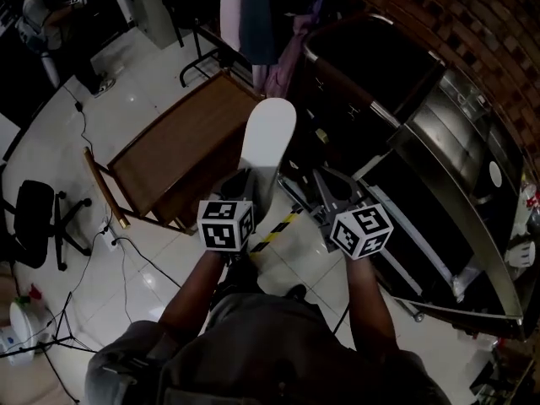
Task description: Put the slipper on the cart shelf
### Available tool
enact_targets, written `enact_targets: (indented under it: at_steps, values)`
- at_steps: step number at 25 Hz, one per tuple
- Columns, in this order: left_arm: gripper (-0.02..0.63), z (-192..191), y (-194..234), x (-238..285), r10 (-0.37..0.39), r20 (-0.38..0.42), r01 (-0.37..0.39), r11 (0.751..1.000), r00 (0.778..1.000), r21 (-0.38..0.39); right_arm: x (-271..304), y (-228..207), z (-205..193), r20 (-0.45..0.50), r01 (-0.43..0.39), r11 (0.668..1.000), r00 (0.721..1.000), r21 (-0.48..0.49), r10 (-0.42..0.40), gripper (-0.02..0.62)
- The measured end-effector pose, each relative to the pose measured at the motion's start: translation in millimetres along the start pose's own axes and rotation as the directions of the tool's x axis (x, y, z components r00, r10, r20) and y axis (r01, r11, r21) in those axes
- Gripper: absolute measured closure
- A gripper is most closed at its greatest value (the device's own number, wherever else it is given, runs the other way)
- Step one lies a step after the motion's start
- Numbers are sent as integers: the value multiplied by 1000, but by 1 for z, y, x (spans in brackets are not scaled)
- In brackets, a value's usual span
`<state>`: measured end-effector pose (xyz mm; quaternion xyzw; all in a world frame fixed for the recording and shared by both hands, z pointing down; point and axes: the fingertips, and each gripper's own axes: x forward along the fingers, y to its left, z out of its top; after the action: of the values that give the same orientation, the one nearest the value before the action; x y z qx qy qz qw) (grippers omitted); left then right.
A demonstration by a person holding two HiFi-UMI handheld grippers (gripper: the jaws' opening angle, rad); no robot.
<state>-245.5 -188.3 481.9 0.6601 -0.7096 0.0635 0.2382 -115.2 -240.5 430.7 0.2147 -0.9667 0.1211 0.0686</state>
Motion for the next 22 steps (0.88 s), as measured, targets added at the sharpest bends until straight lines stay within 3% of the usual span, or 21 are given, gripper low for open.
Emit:
enact_targets:
  at_steps: [6,12,22]
  values:
    - [588,-31,-104,-17,-107,-31,108,993,994,37,-96,-27,-4,39,89,996,995,9,-89,597]
    - [588,-69,-197,-28,-214,-91,221,972,973,81,-187,-50,-16,62,187,982,980,30,-189,597]
    - [588,-102,-327,8,-388,-206,422,892,898,160,-321,-99,-35,94,420,901,898,110,-430,597]
